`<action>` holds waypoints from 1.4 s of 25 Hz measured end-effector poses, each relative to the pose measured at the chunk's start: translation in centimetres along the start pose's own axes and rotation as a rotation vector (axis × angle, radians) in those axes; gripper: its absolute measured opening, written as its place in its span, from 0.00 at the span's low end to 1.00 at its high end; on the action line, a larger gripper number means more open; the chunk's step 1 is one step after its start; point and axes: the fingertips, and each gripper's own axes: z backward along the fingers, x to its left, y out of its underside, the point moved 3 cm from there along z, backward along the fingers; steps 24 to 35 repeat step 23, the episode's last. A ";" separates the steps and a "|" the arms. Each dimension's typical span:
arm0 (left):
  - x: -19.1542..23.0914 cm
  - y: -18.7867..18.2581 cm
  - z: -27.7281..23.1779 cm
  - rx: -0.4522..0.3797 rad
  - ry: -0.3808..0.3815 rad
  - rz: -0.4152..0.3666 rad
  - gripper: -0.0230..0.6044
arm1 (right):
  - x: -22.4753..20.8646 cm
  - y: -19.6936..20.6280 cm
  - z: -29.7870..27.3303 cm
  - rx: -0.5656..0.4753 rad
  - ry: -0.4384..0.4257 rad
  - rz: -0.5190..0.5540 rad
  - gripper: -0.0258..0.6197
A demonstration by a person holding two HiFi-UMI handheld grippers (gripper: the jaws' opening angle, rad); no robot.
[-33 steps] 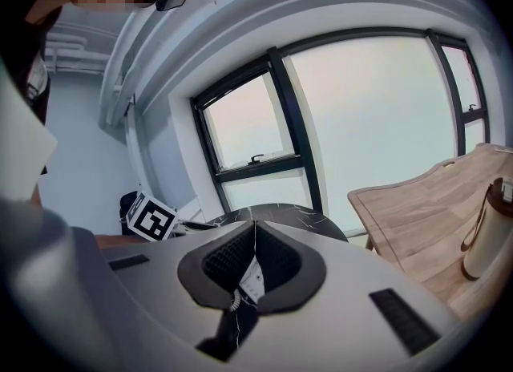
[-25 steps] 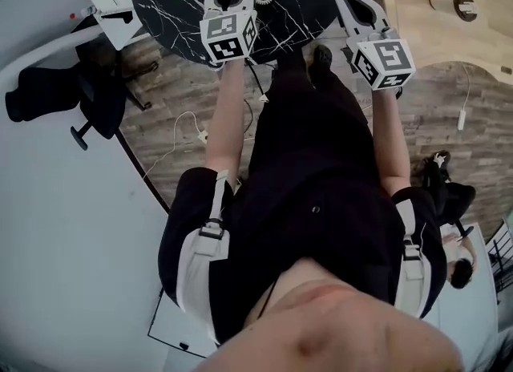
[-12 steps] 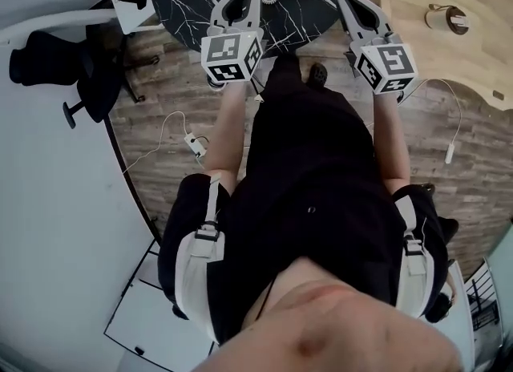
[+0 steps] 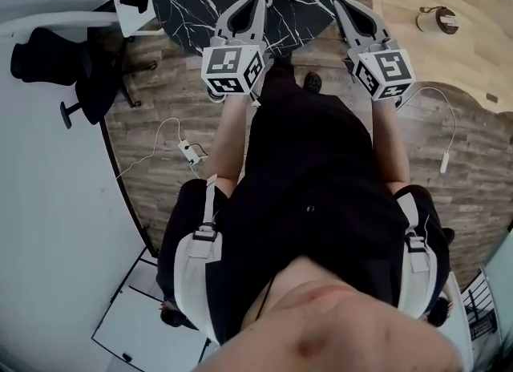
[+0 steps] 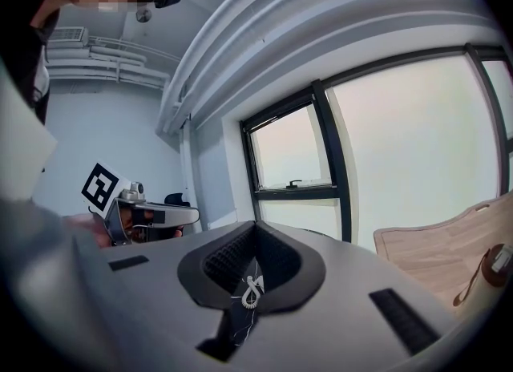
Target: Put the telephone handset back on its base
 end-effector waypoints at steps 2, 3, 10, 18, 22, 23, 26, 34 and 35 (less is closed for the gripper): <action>-0.4 -0.1 0.0 -0.001 0.006 -0.006 0.09 | 0.1 -0.1 0.3 -0.005 -0.004 0.000 0.09; -0.5 -0.1 0.1 -0.002 0.008 -0.008 0.09 | 0.2 -0.1 0.4 -0.009 -0.006 0.000 0.09; -0.8 -0.4 0.4 -0.005 0.007 -0.017 0.09 | 0.4 -0.3 0.8 -0.017 -0.012 0.004 0.09; -1.0 -0.3 0.6 -0.002 0.006 -0.015 0.09 | 0.5 -0.5 1.1 -0.023 -0.010 0.013 0.09; -1.1 -0.3 0.7 -0.003 0.005 -0.016 0.09 | 0.5 -0.6 1.3 -0.020 -0.009 0.017 0.09; -1.1 -0.3 0.7 -0.003 0.005 -0.016 0.09 | 0.5 -0.5 1.3 -0.020 -0.009 0.018 0.09; -1.1 -0.3 0.7 -0.003 0.005 -0.016 0.09 | 0.5 -0.5 1.3 -0.020 -0.009 0.018 0.09; -1.1 -0.3 0.7 -0.003 0.005 -0.016 0.09 | 0.5 -0.5 1.3 -0.020 -0.009 0.018 0.09; -1.1 -0.3 0.7 -0.003 0.005 -0.016 0.09 | 0.5 -0.5 1.3 -0.020 -0.009 0.018 0.09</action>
